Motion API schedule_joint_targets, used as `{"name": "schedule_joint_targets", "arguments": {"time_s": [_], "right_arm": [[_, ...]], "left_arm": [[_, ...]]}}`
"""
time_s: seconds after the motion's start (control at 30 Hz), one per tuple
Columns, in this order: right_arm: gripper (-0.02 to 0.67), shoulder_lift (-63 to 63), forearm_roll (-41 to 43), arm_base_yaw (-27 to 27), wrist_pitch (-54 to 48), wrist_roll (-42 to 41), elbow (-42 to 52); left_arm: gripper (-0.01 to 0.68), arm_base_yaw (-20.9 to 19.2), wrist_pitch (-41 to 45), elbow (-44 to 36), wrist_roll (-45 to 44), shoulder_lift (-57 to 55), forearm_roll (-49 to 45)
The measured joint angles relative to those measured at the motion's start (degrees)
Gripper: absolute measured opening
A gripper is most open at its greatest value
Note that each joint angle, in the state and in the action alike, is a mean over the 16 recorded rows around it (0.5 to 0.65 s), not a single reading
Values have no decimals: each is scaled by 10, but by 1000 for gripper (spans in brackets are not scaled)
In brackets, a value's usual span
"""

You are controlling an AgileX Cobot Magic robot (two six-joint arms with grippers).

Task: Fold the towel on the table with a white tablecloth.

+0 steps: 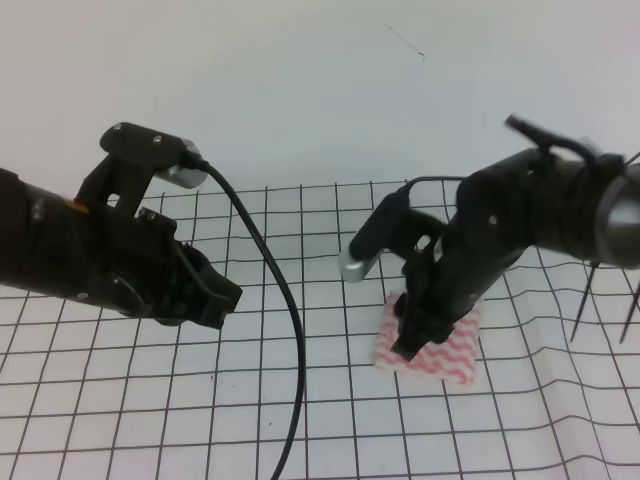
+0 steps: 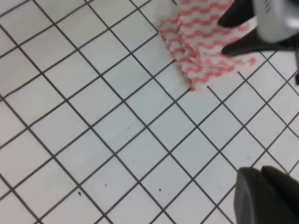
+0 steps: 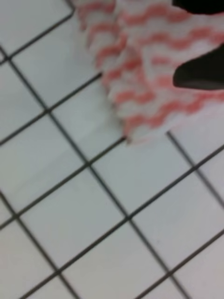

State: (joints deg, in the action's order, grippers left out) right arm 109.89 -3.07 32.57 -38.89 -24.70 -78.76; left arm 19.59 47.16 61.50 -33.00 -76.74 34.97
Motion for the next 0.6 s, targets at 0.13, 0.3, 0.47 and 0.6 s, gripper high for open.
{"name": "schedule_joint_targets", "arguments": {"time_s": [0.13,0.3,0.47,0.6], "right_arm": [[275,16,-21,8,12,-9,0],[276,31,-42,13,23,-12,0],[276,40,-54,13,30,-9,0],[275,47,-53,13,35,-6,0]], "left_arm": [[-2,0,4,0,0,0,1],[-2,0,7,0,-1,0,1],[-2,0,8,0,-1,0,2],[-2,0,8,0,-1,0,2]]}}
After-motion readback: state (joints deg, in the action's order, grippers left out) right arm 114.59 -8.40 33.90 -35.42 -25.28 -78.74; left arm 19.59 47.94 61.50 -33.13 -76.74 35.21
